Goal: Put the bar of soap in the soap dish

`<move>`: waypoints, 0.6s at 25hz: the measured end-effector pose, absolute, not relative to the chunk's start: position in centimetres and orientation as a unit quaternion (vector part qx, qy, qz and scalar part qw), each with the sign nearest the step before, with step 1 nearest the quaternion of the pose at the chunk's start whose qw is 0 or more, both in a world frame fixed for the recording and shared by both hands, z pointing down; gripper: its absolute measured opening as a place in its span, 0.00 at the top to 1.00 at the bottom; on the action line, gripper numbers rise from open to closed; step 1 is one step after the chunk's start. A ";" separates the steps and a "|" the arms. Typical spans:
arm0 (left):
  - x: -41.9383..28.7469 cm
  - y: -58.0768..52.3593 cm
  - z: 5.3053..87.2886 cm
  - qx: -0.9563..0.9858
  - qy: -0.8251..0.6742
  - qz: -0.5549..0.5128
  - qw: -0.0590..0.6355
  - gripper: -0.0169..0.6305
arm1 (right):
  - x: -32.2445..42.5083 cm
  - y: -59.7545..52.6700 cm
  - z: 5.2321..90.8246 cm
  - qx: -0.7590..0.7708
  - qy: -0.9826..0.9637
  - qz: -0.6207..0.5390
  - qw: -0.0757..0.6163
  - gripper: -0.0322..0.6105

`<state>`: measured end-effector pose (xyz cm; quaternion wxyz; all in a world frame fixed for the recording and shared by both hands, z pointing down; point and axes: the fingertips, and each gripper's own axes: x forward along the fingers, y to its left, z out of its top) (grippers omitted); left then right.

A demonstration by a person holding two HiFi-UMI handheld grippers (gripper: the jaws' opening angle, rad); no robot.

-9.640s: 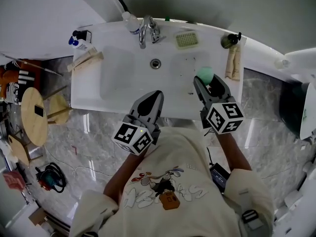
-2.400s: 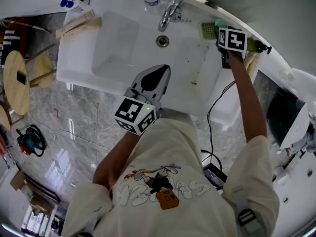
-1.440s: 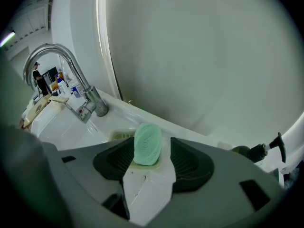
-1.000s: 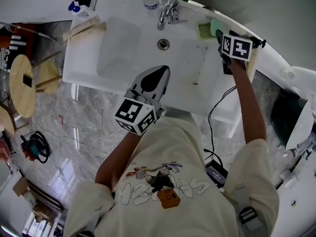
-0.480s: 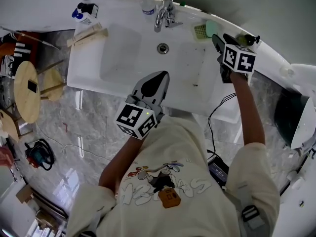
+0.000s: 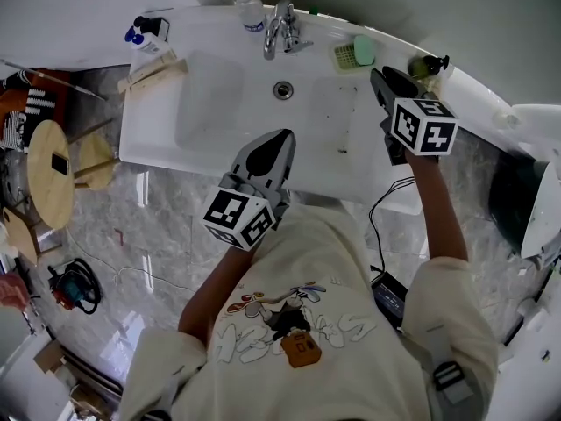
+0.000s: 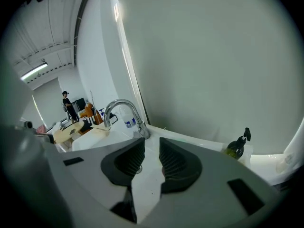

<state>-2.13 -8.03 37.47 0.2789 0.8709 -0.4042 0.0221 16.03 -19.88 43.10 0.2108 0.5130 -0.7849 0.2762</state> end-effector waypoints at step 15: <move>-1.4 -7.7 35.8 0.879 -0.395 0.015 0.268 0.96 | 14.1 -12.8 35.8 0.498 -0.816 0.271 0.110 0.92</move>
